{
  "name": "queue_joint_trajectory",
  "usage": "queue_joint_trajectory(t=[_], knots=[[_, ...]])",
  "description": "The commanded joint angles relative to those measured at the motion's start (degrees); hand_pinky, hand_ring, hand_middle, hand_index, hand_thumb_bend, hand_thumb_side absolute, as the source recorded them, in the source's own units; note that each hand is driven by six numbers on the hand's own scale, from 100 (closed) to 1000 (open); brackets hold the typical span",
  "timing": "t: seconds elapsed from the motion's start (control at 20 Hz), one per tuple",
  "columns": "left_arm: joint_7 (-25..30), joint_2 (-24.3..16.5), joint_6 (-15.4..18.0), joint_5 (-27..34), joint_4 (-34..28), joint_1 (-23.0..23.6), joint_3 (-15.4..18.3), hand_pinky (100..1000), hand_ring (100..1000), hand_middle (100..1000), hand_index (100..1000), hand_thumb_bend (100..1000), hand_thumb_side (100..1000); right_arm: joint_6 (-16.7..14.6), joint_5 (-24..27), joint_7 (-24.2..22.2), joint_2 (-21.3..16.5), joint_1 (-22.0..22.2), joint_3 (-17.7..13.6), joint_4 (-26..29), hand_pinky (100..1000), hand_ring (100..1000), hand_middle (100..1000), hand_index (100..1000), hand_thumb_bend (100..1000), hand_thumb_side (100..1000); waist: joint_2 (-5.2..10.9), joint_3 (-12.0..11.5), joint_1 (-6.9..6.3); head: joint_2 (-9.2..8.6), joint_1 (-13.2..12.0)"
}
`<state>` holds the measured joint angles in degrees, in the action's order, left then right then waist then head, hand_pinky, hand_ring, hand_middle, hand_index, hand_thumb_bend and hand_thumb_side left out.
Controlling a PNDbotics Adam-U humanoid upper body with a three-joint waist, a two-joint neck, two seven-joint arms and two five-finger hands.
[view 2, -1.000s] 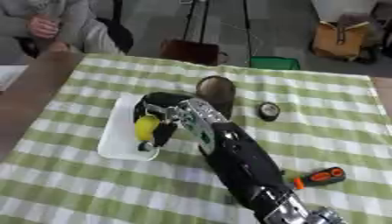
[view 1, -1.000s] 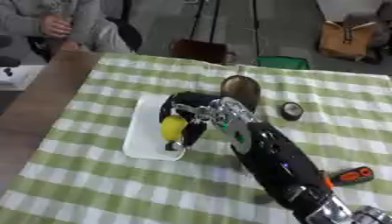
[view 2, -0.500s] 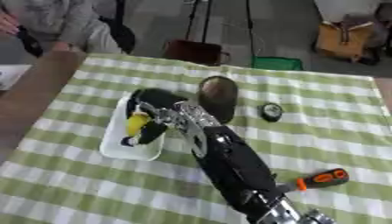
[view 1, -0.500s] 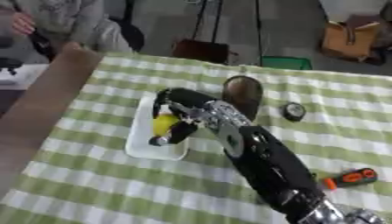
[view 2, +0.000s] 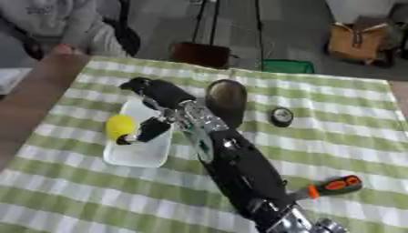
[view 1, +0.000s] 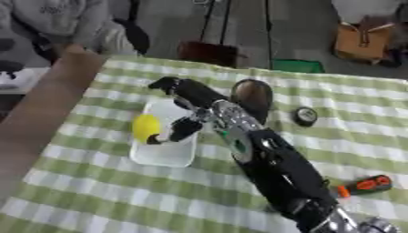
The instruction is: Pick up objects on the table and place them in the box.
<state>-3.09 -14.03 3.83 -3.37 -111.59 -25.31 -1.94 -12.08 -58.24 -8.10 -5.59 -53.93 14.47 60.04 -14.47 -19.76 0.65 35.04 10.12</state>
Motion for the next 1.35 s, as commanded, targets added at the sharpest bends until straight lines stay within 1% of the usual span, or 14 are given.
queue_joint_trajectory(t=[0.05,0.1,0.2,0.3,0.35,0.45,0.6,0.65,0.75,0.85,0.95,1.0,1.05,1.35], knots=[[-0.1,-0.5,0.1,0.2,-1.2,-0.7,0.1,654,756,886,849,571,738,0.5,0.8,0.1,-1.3,-1.3,-0.4,2.5,830,776,877,945,726,506,1.11,0.0,-0.48,-0.63,-0.2],[-0.2,-0.7,0.1,0.1,-1.1,-0.4,0.3,654,756,886,848,570,740,0.9,1.2,0.7,-2.8,-1.6,-1.1,3.4,824,771,872,939,713,516,1.30,1.0,-0.43,-0.44,-0.8],[-0.6,-1.4,0.0,-0.3,-1.0,0.4,0.8,653,755,887,848,567,744,1.9,4.1,2.4,-7.8,-1.7,-2.8,8.0,801,762,866,938,692,532,1.63,3.3,-0.29,-0.05,-2.3],[-1.1,-1.9,0.1,-0.7,-0.7,1.3,1.2,653,755,887,847,566,747,2.3,8.9,3.3,-13.3,-0.2,-3.7,15.1,765,747,857,937,652,522,1.73,6.0,-0.21,0.21,-4.1],[-1.3,-2.1,0.0,-0.9,-0.5,1.8,1.4,652,754,887,846,565,750,1.9,11.6,3.2,-16.4,1.3,-3.9,19.1,742,738,849,933,642,510,1.59,7.6,-0.30,0.20,-5.3],[-1.7,-2.3,0.0,-1.3,-0.2,2.5,1.6,651,754,888,846,563,753,1.4,16.8,2.4,-21.6,4.4,-4.3,26.5,733,734,846,931,638,502,1.29,9.9,-0.52,0.05,-6.9],[-1.8,-2.4,0.1,-1.5,0.1,2.9,1.6,650,754,888,845,561,756,2.3,21.5,0.6,-25.3,7.1,-5.0,32.4,709,719,835,927,648,486,1.08,11.3,-0.67,-0.03,-8.0],[-2.0,-2.6,0.1,-1.7,0.2,3.1,1.8,650,754,888,845,561,757,2.4,23.5,0.6,-28.2,10.1,-6.0,34.6,706,717,833,926,649,484,0.82,13.2,-1.06,-0.11,-9.6],[-2.2,-2.7,0.1,-1.9,0.3,3.5,2.0,650,753,888,845,559,759,3.2,27.4,0.5,-32.0,14.4,-7.9,38.8,698,710,827,925,655,482,0.56,15.1,-1.57,-0.12,-11.0],[-2.2,-2.8,0.1,-2.0,0.4,3.6,2.0,650,753,888,845,559,758,4.3,29.9,0.1,-33.6,17.0,-9.3,41.0,686,698,817,921,668,474,0.48,16.1,-1.93,-0.11,-11.6],[-2.2,-2.7,0.1,-2.1,0.4,3.6,2.0,650,753,888,845,559,758,5.2,31.8,-0.2,-34.2,18.4,-10.2,41.9,682,695,815,920,671,473,0.46,16.5,-2.24,-0.15,-11.9],[-2.2,-2.7,0.1,-2.0,0.4,3.6,2.0,651,753,886,844,559,758,5.5,32.3,-0.3,-34.3,18.7,-10.4,42.2,677,690,813,919,605,470,0.46,16.6,-2.32,-0.14,-11.9],[-2.1,-2.7,0.3,-1.7,0.3,3.6,1.9,651,753,888,846,559,758,5.8,32.9,-0.4,-34.3,18.9,-10.6,42.3,676,689,811,919,675,472,0.48,16.6,-2.43,-0.04,-12.0],[-2.0,-3.0,0.1,-2.1,0.5,3.9,1.9,652,755,888,847,559,755,6.5,34.8,0.2,-34.3,19.9,-11.5,42.8,664,679,801,915,679,475,1.07,16.8,-2.88,0.20,-11.9]])
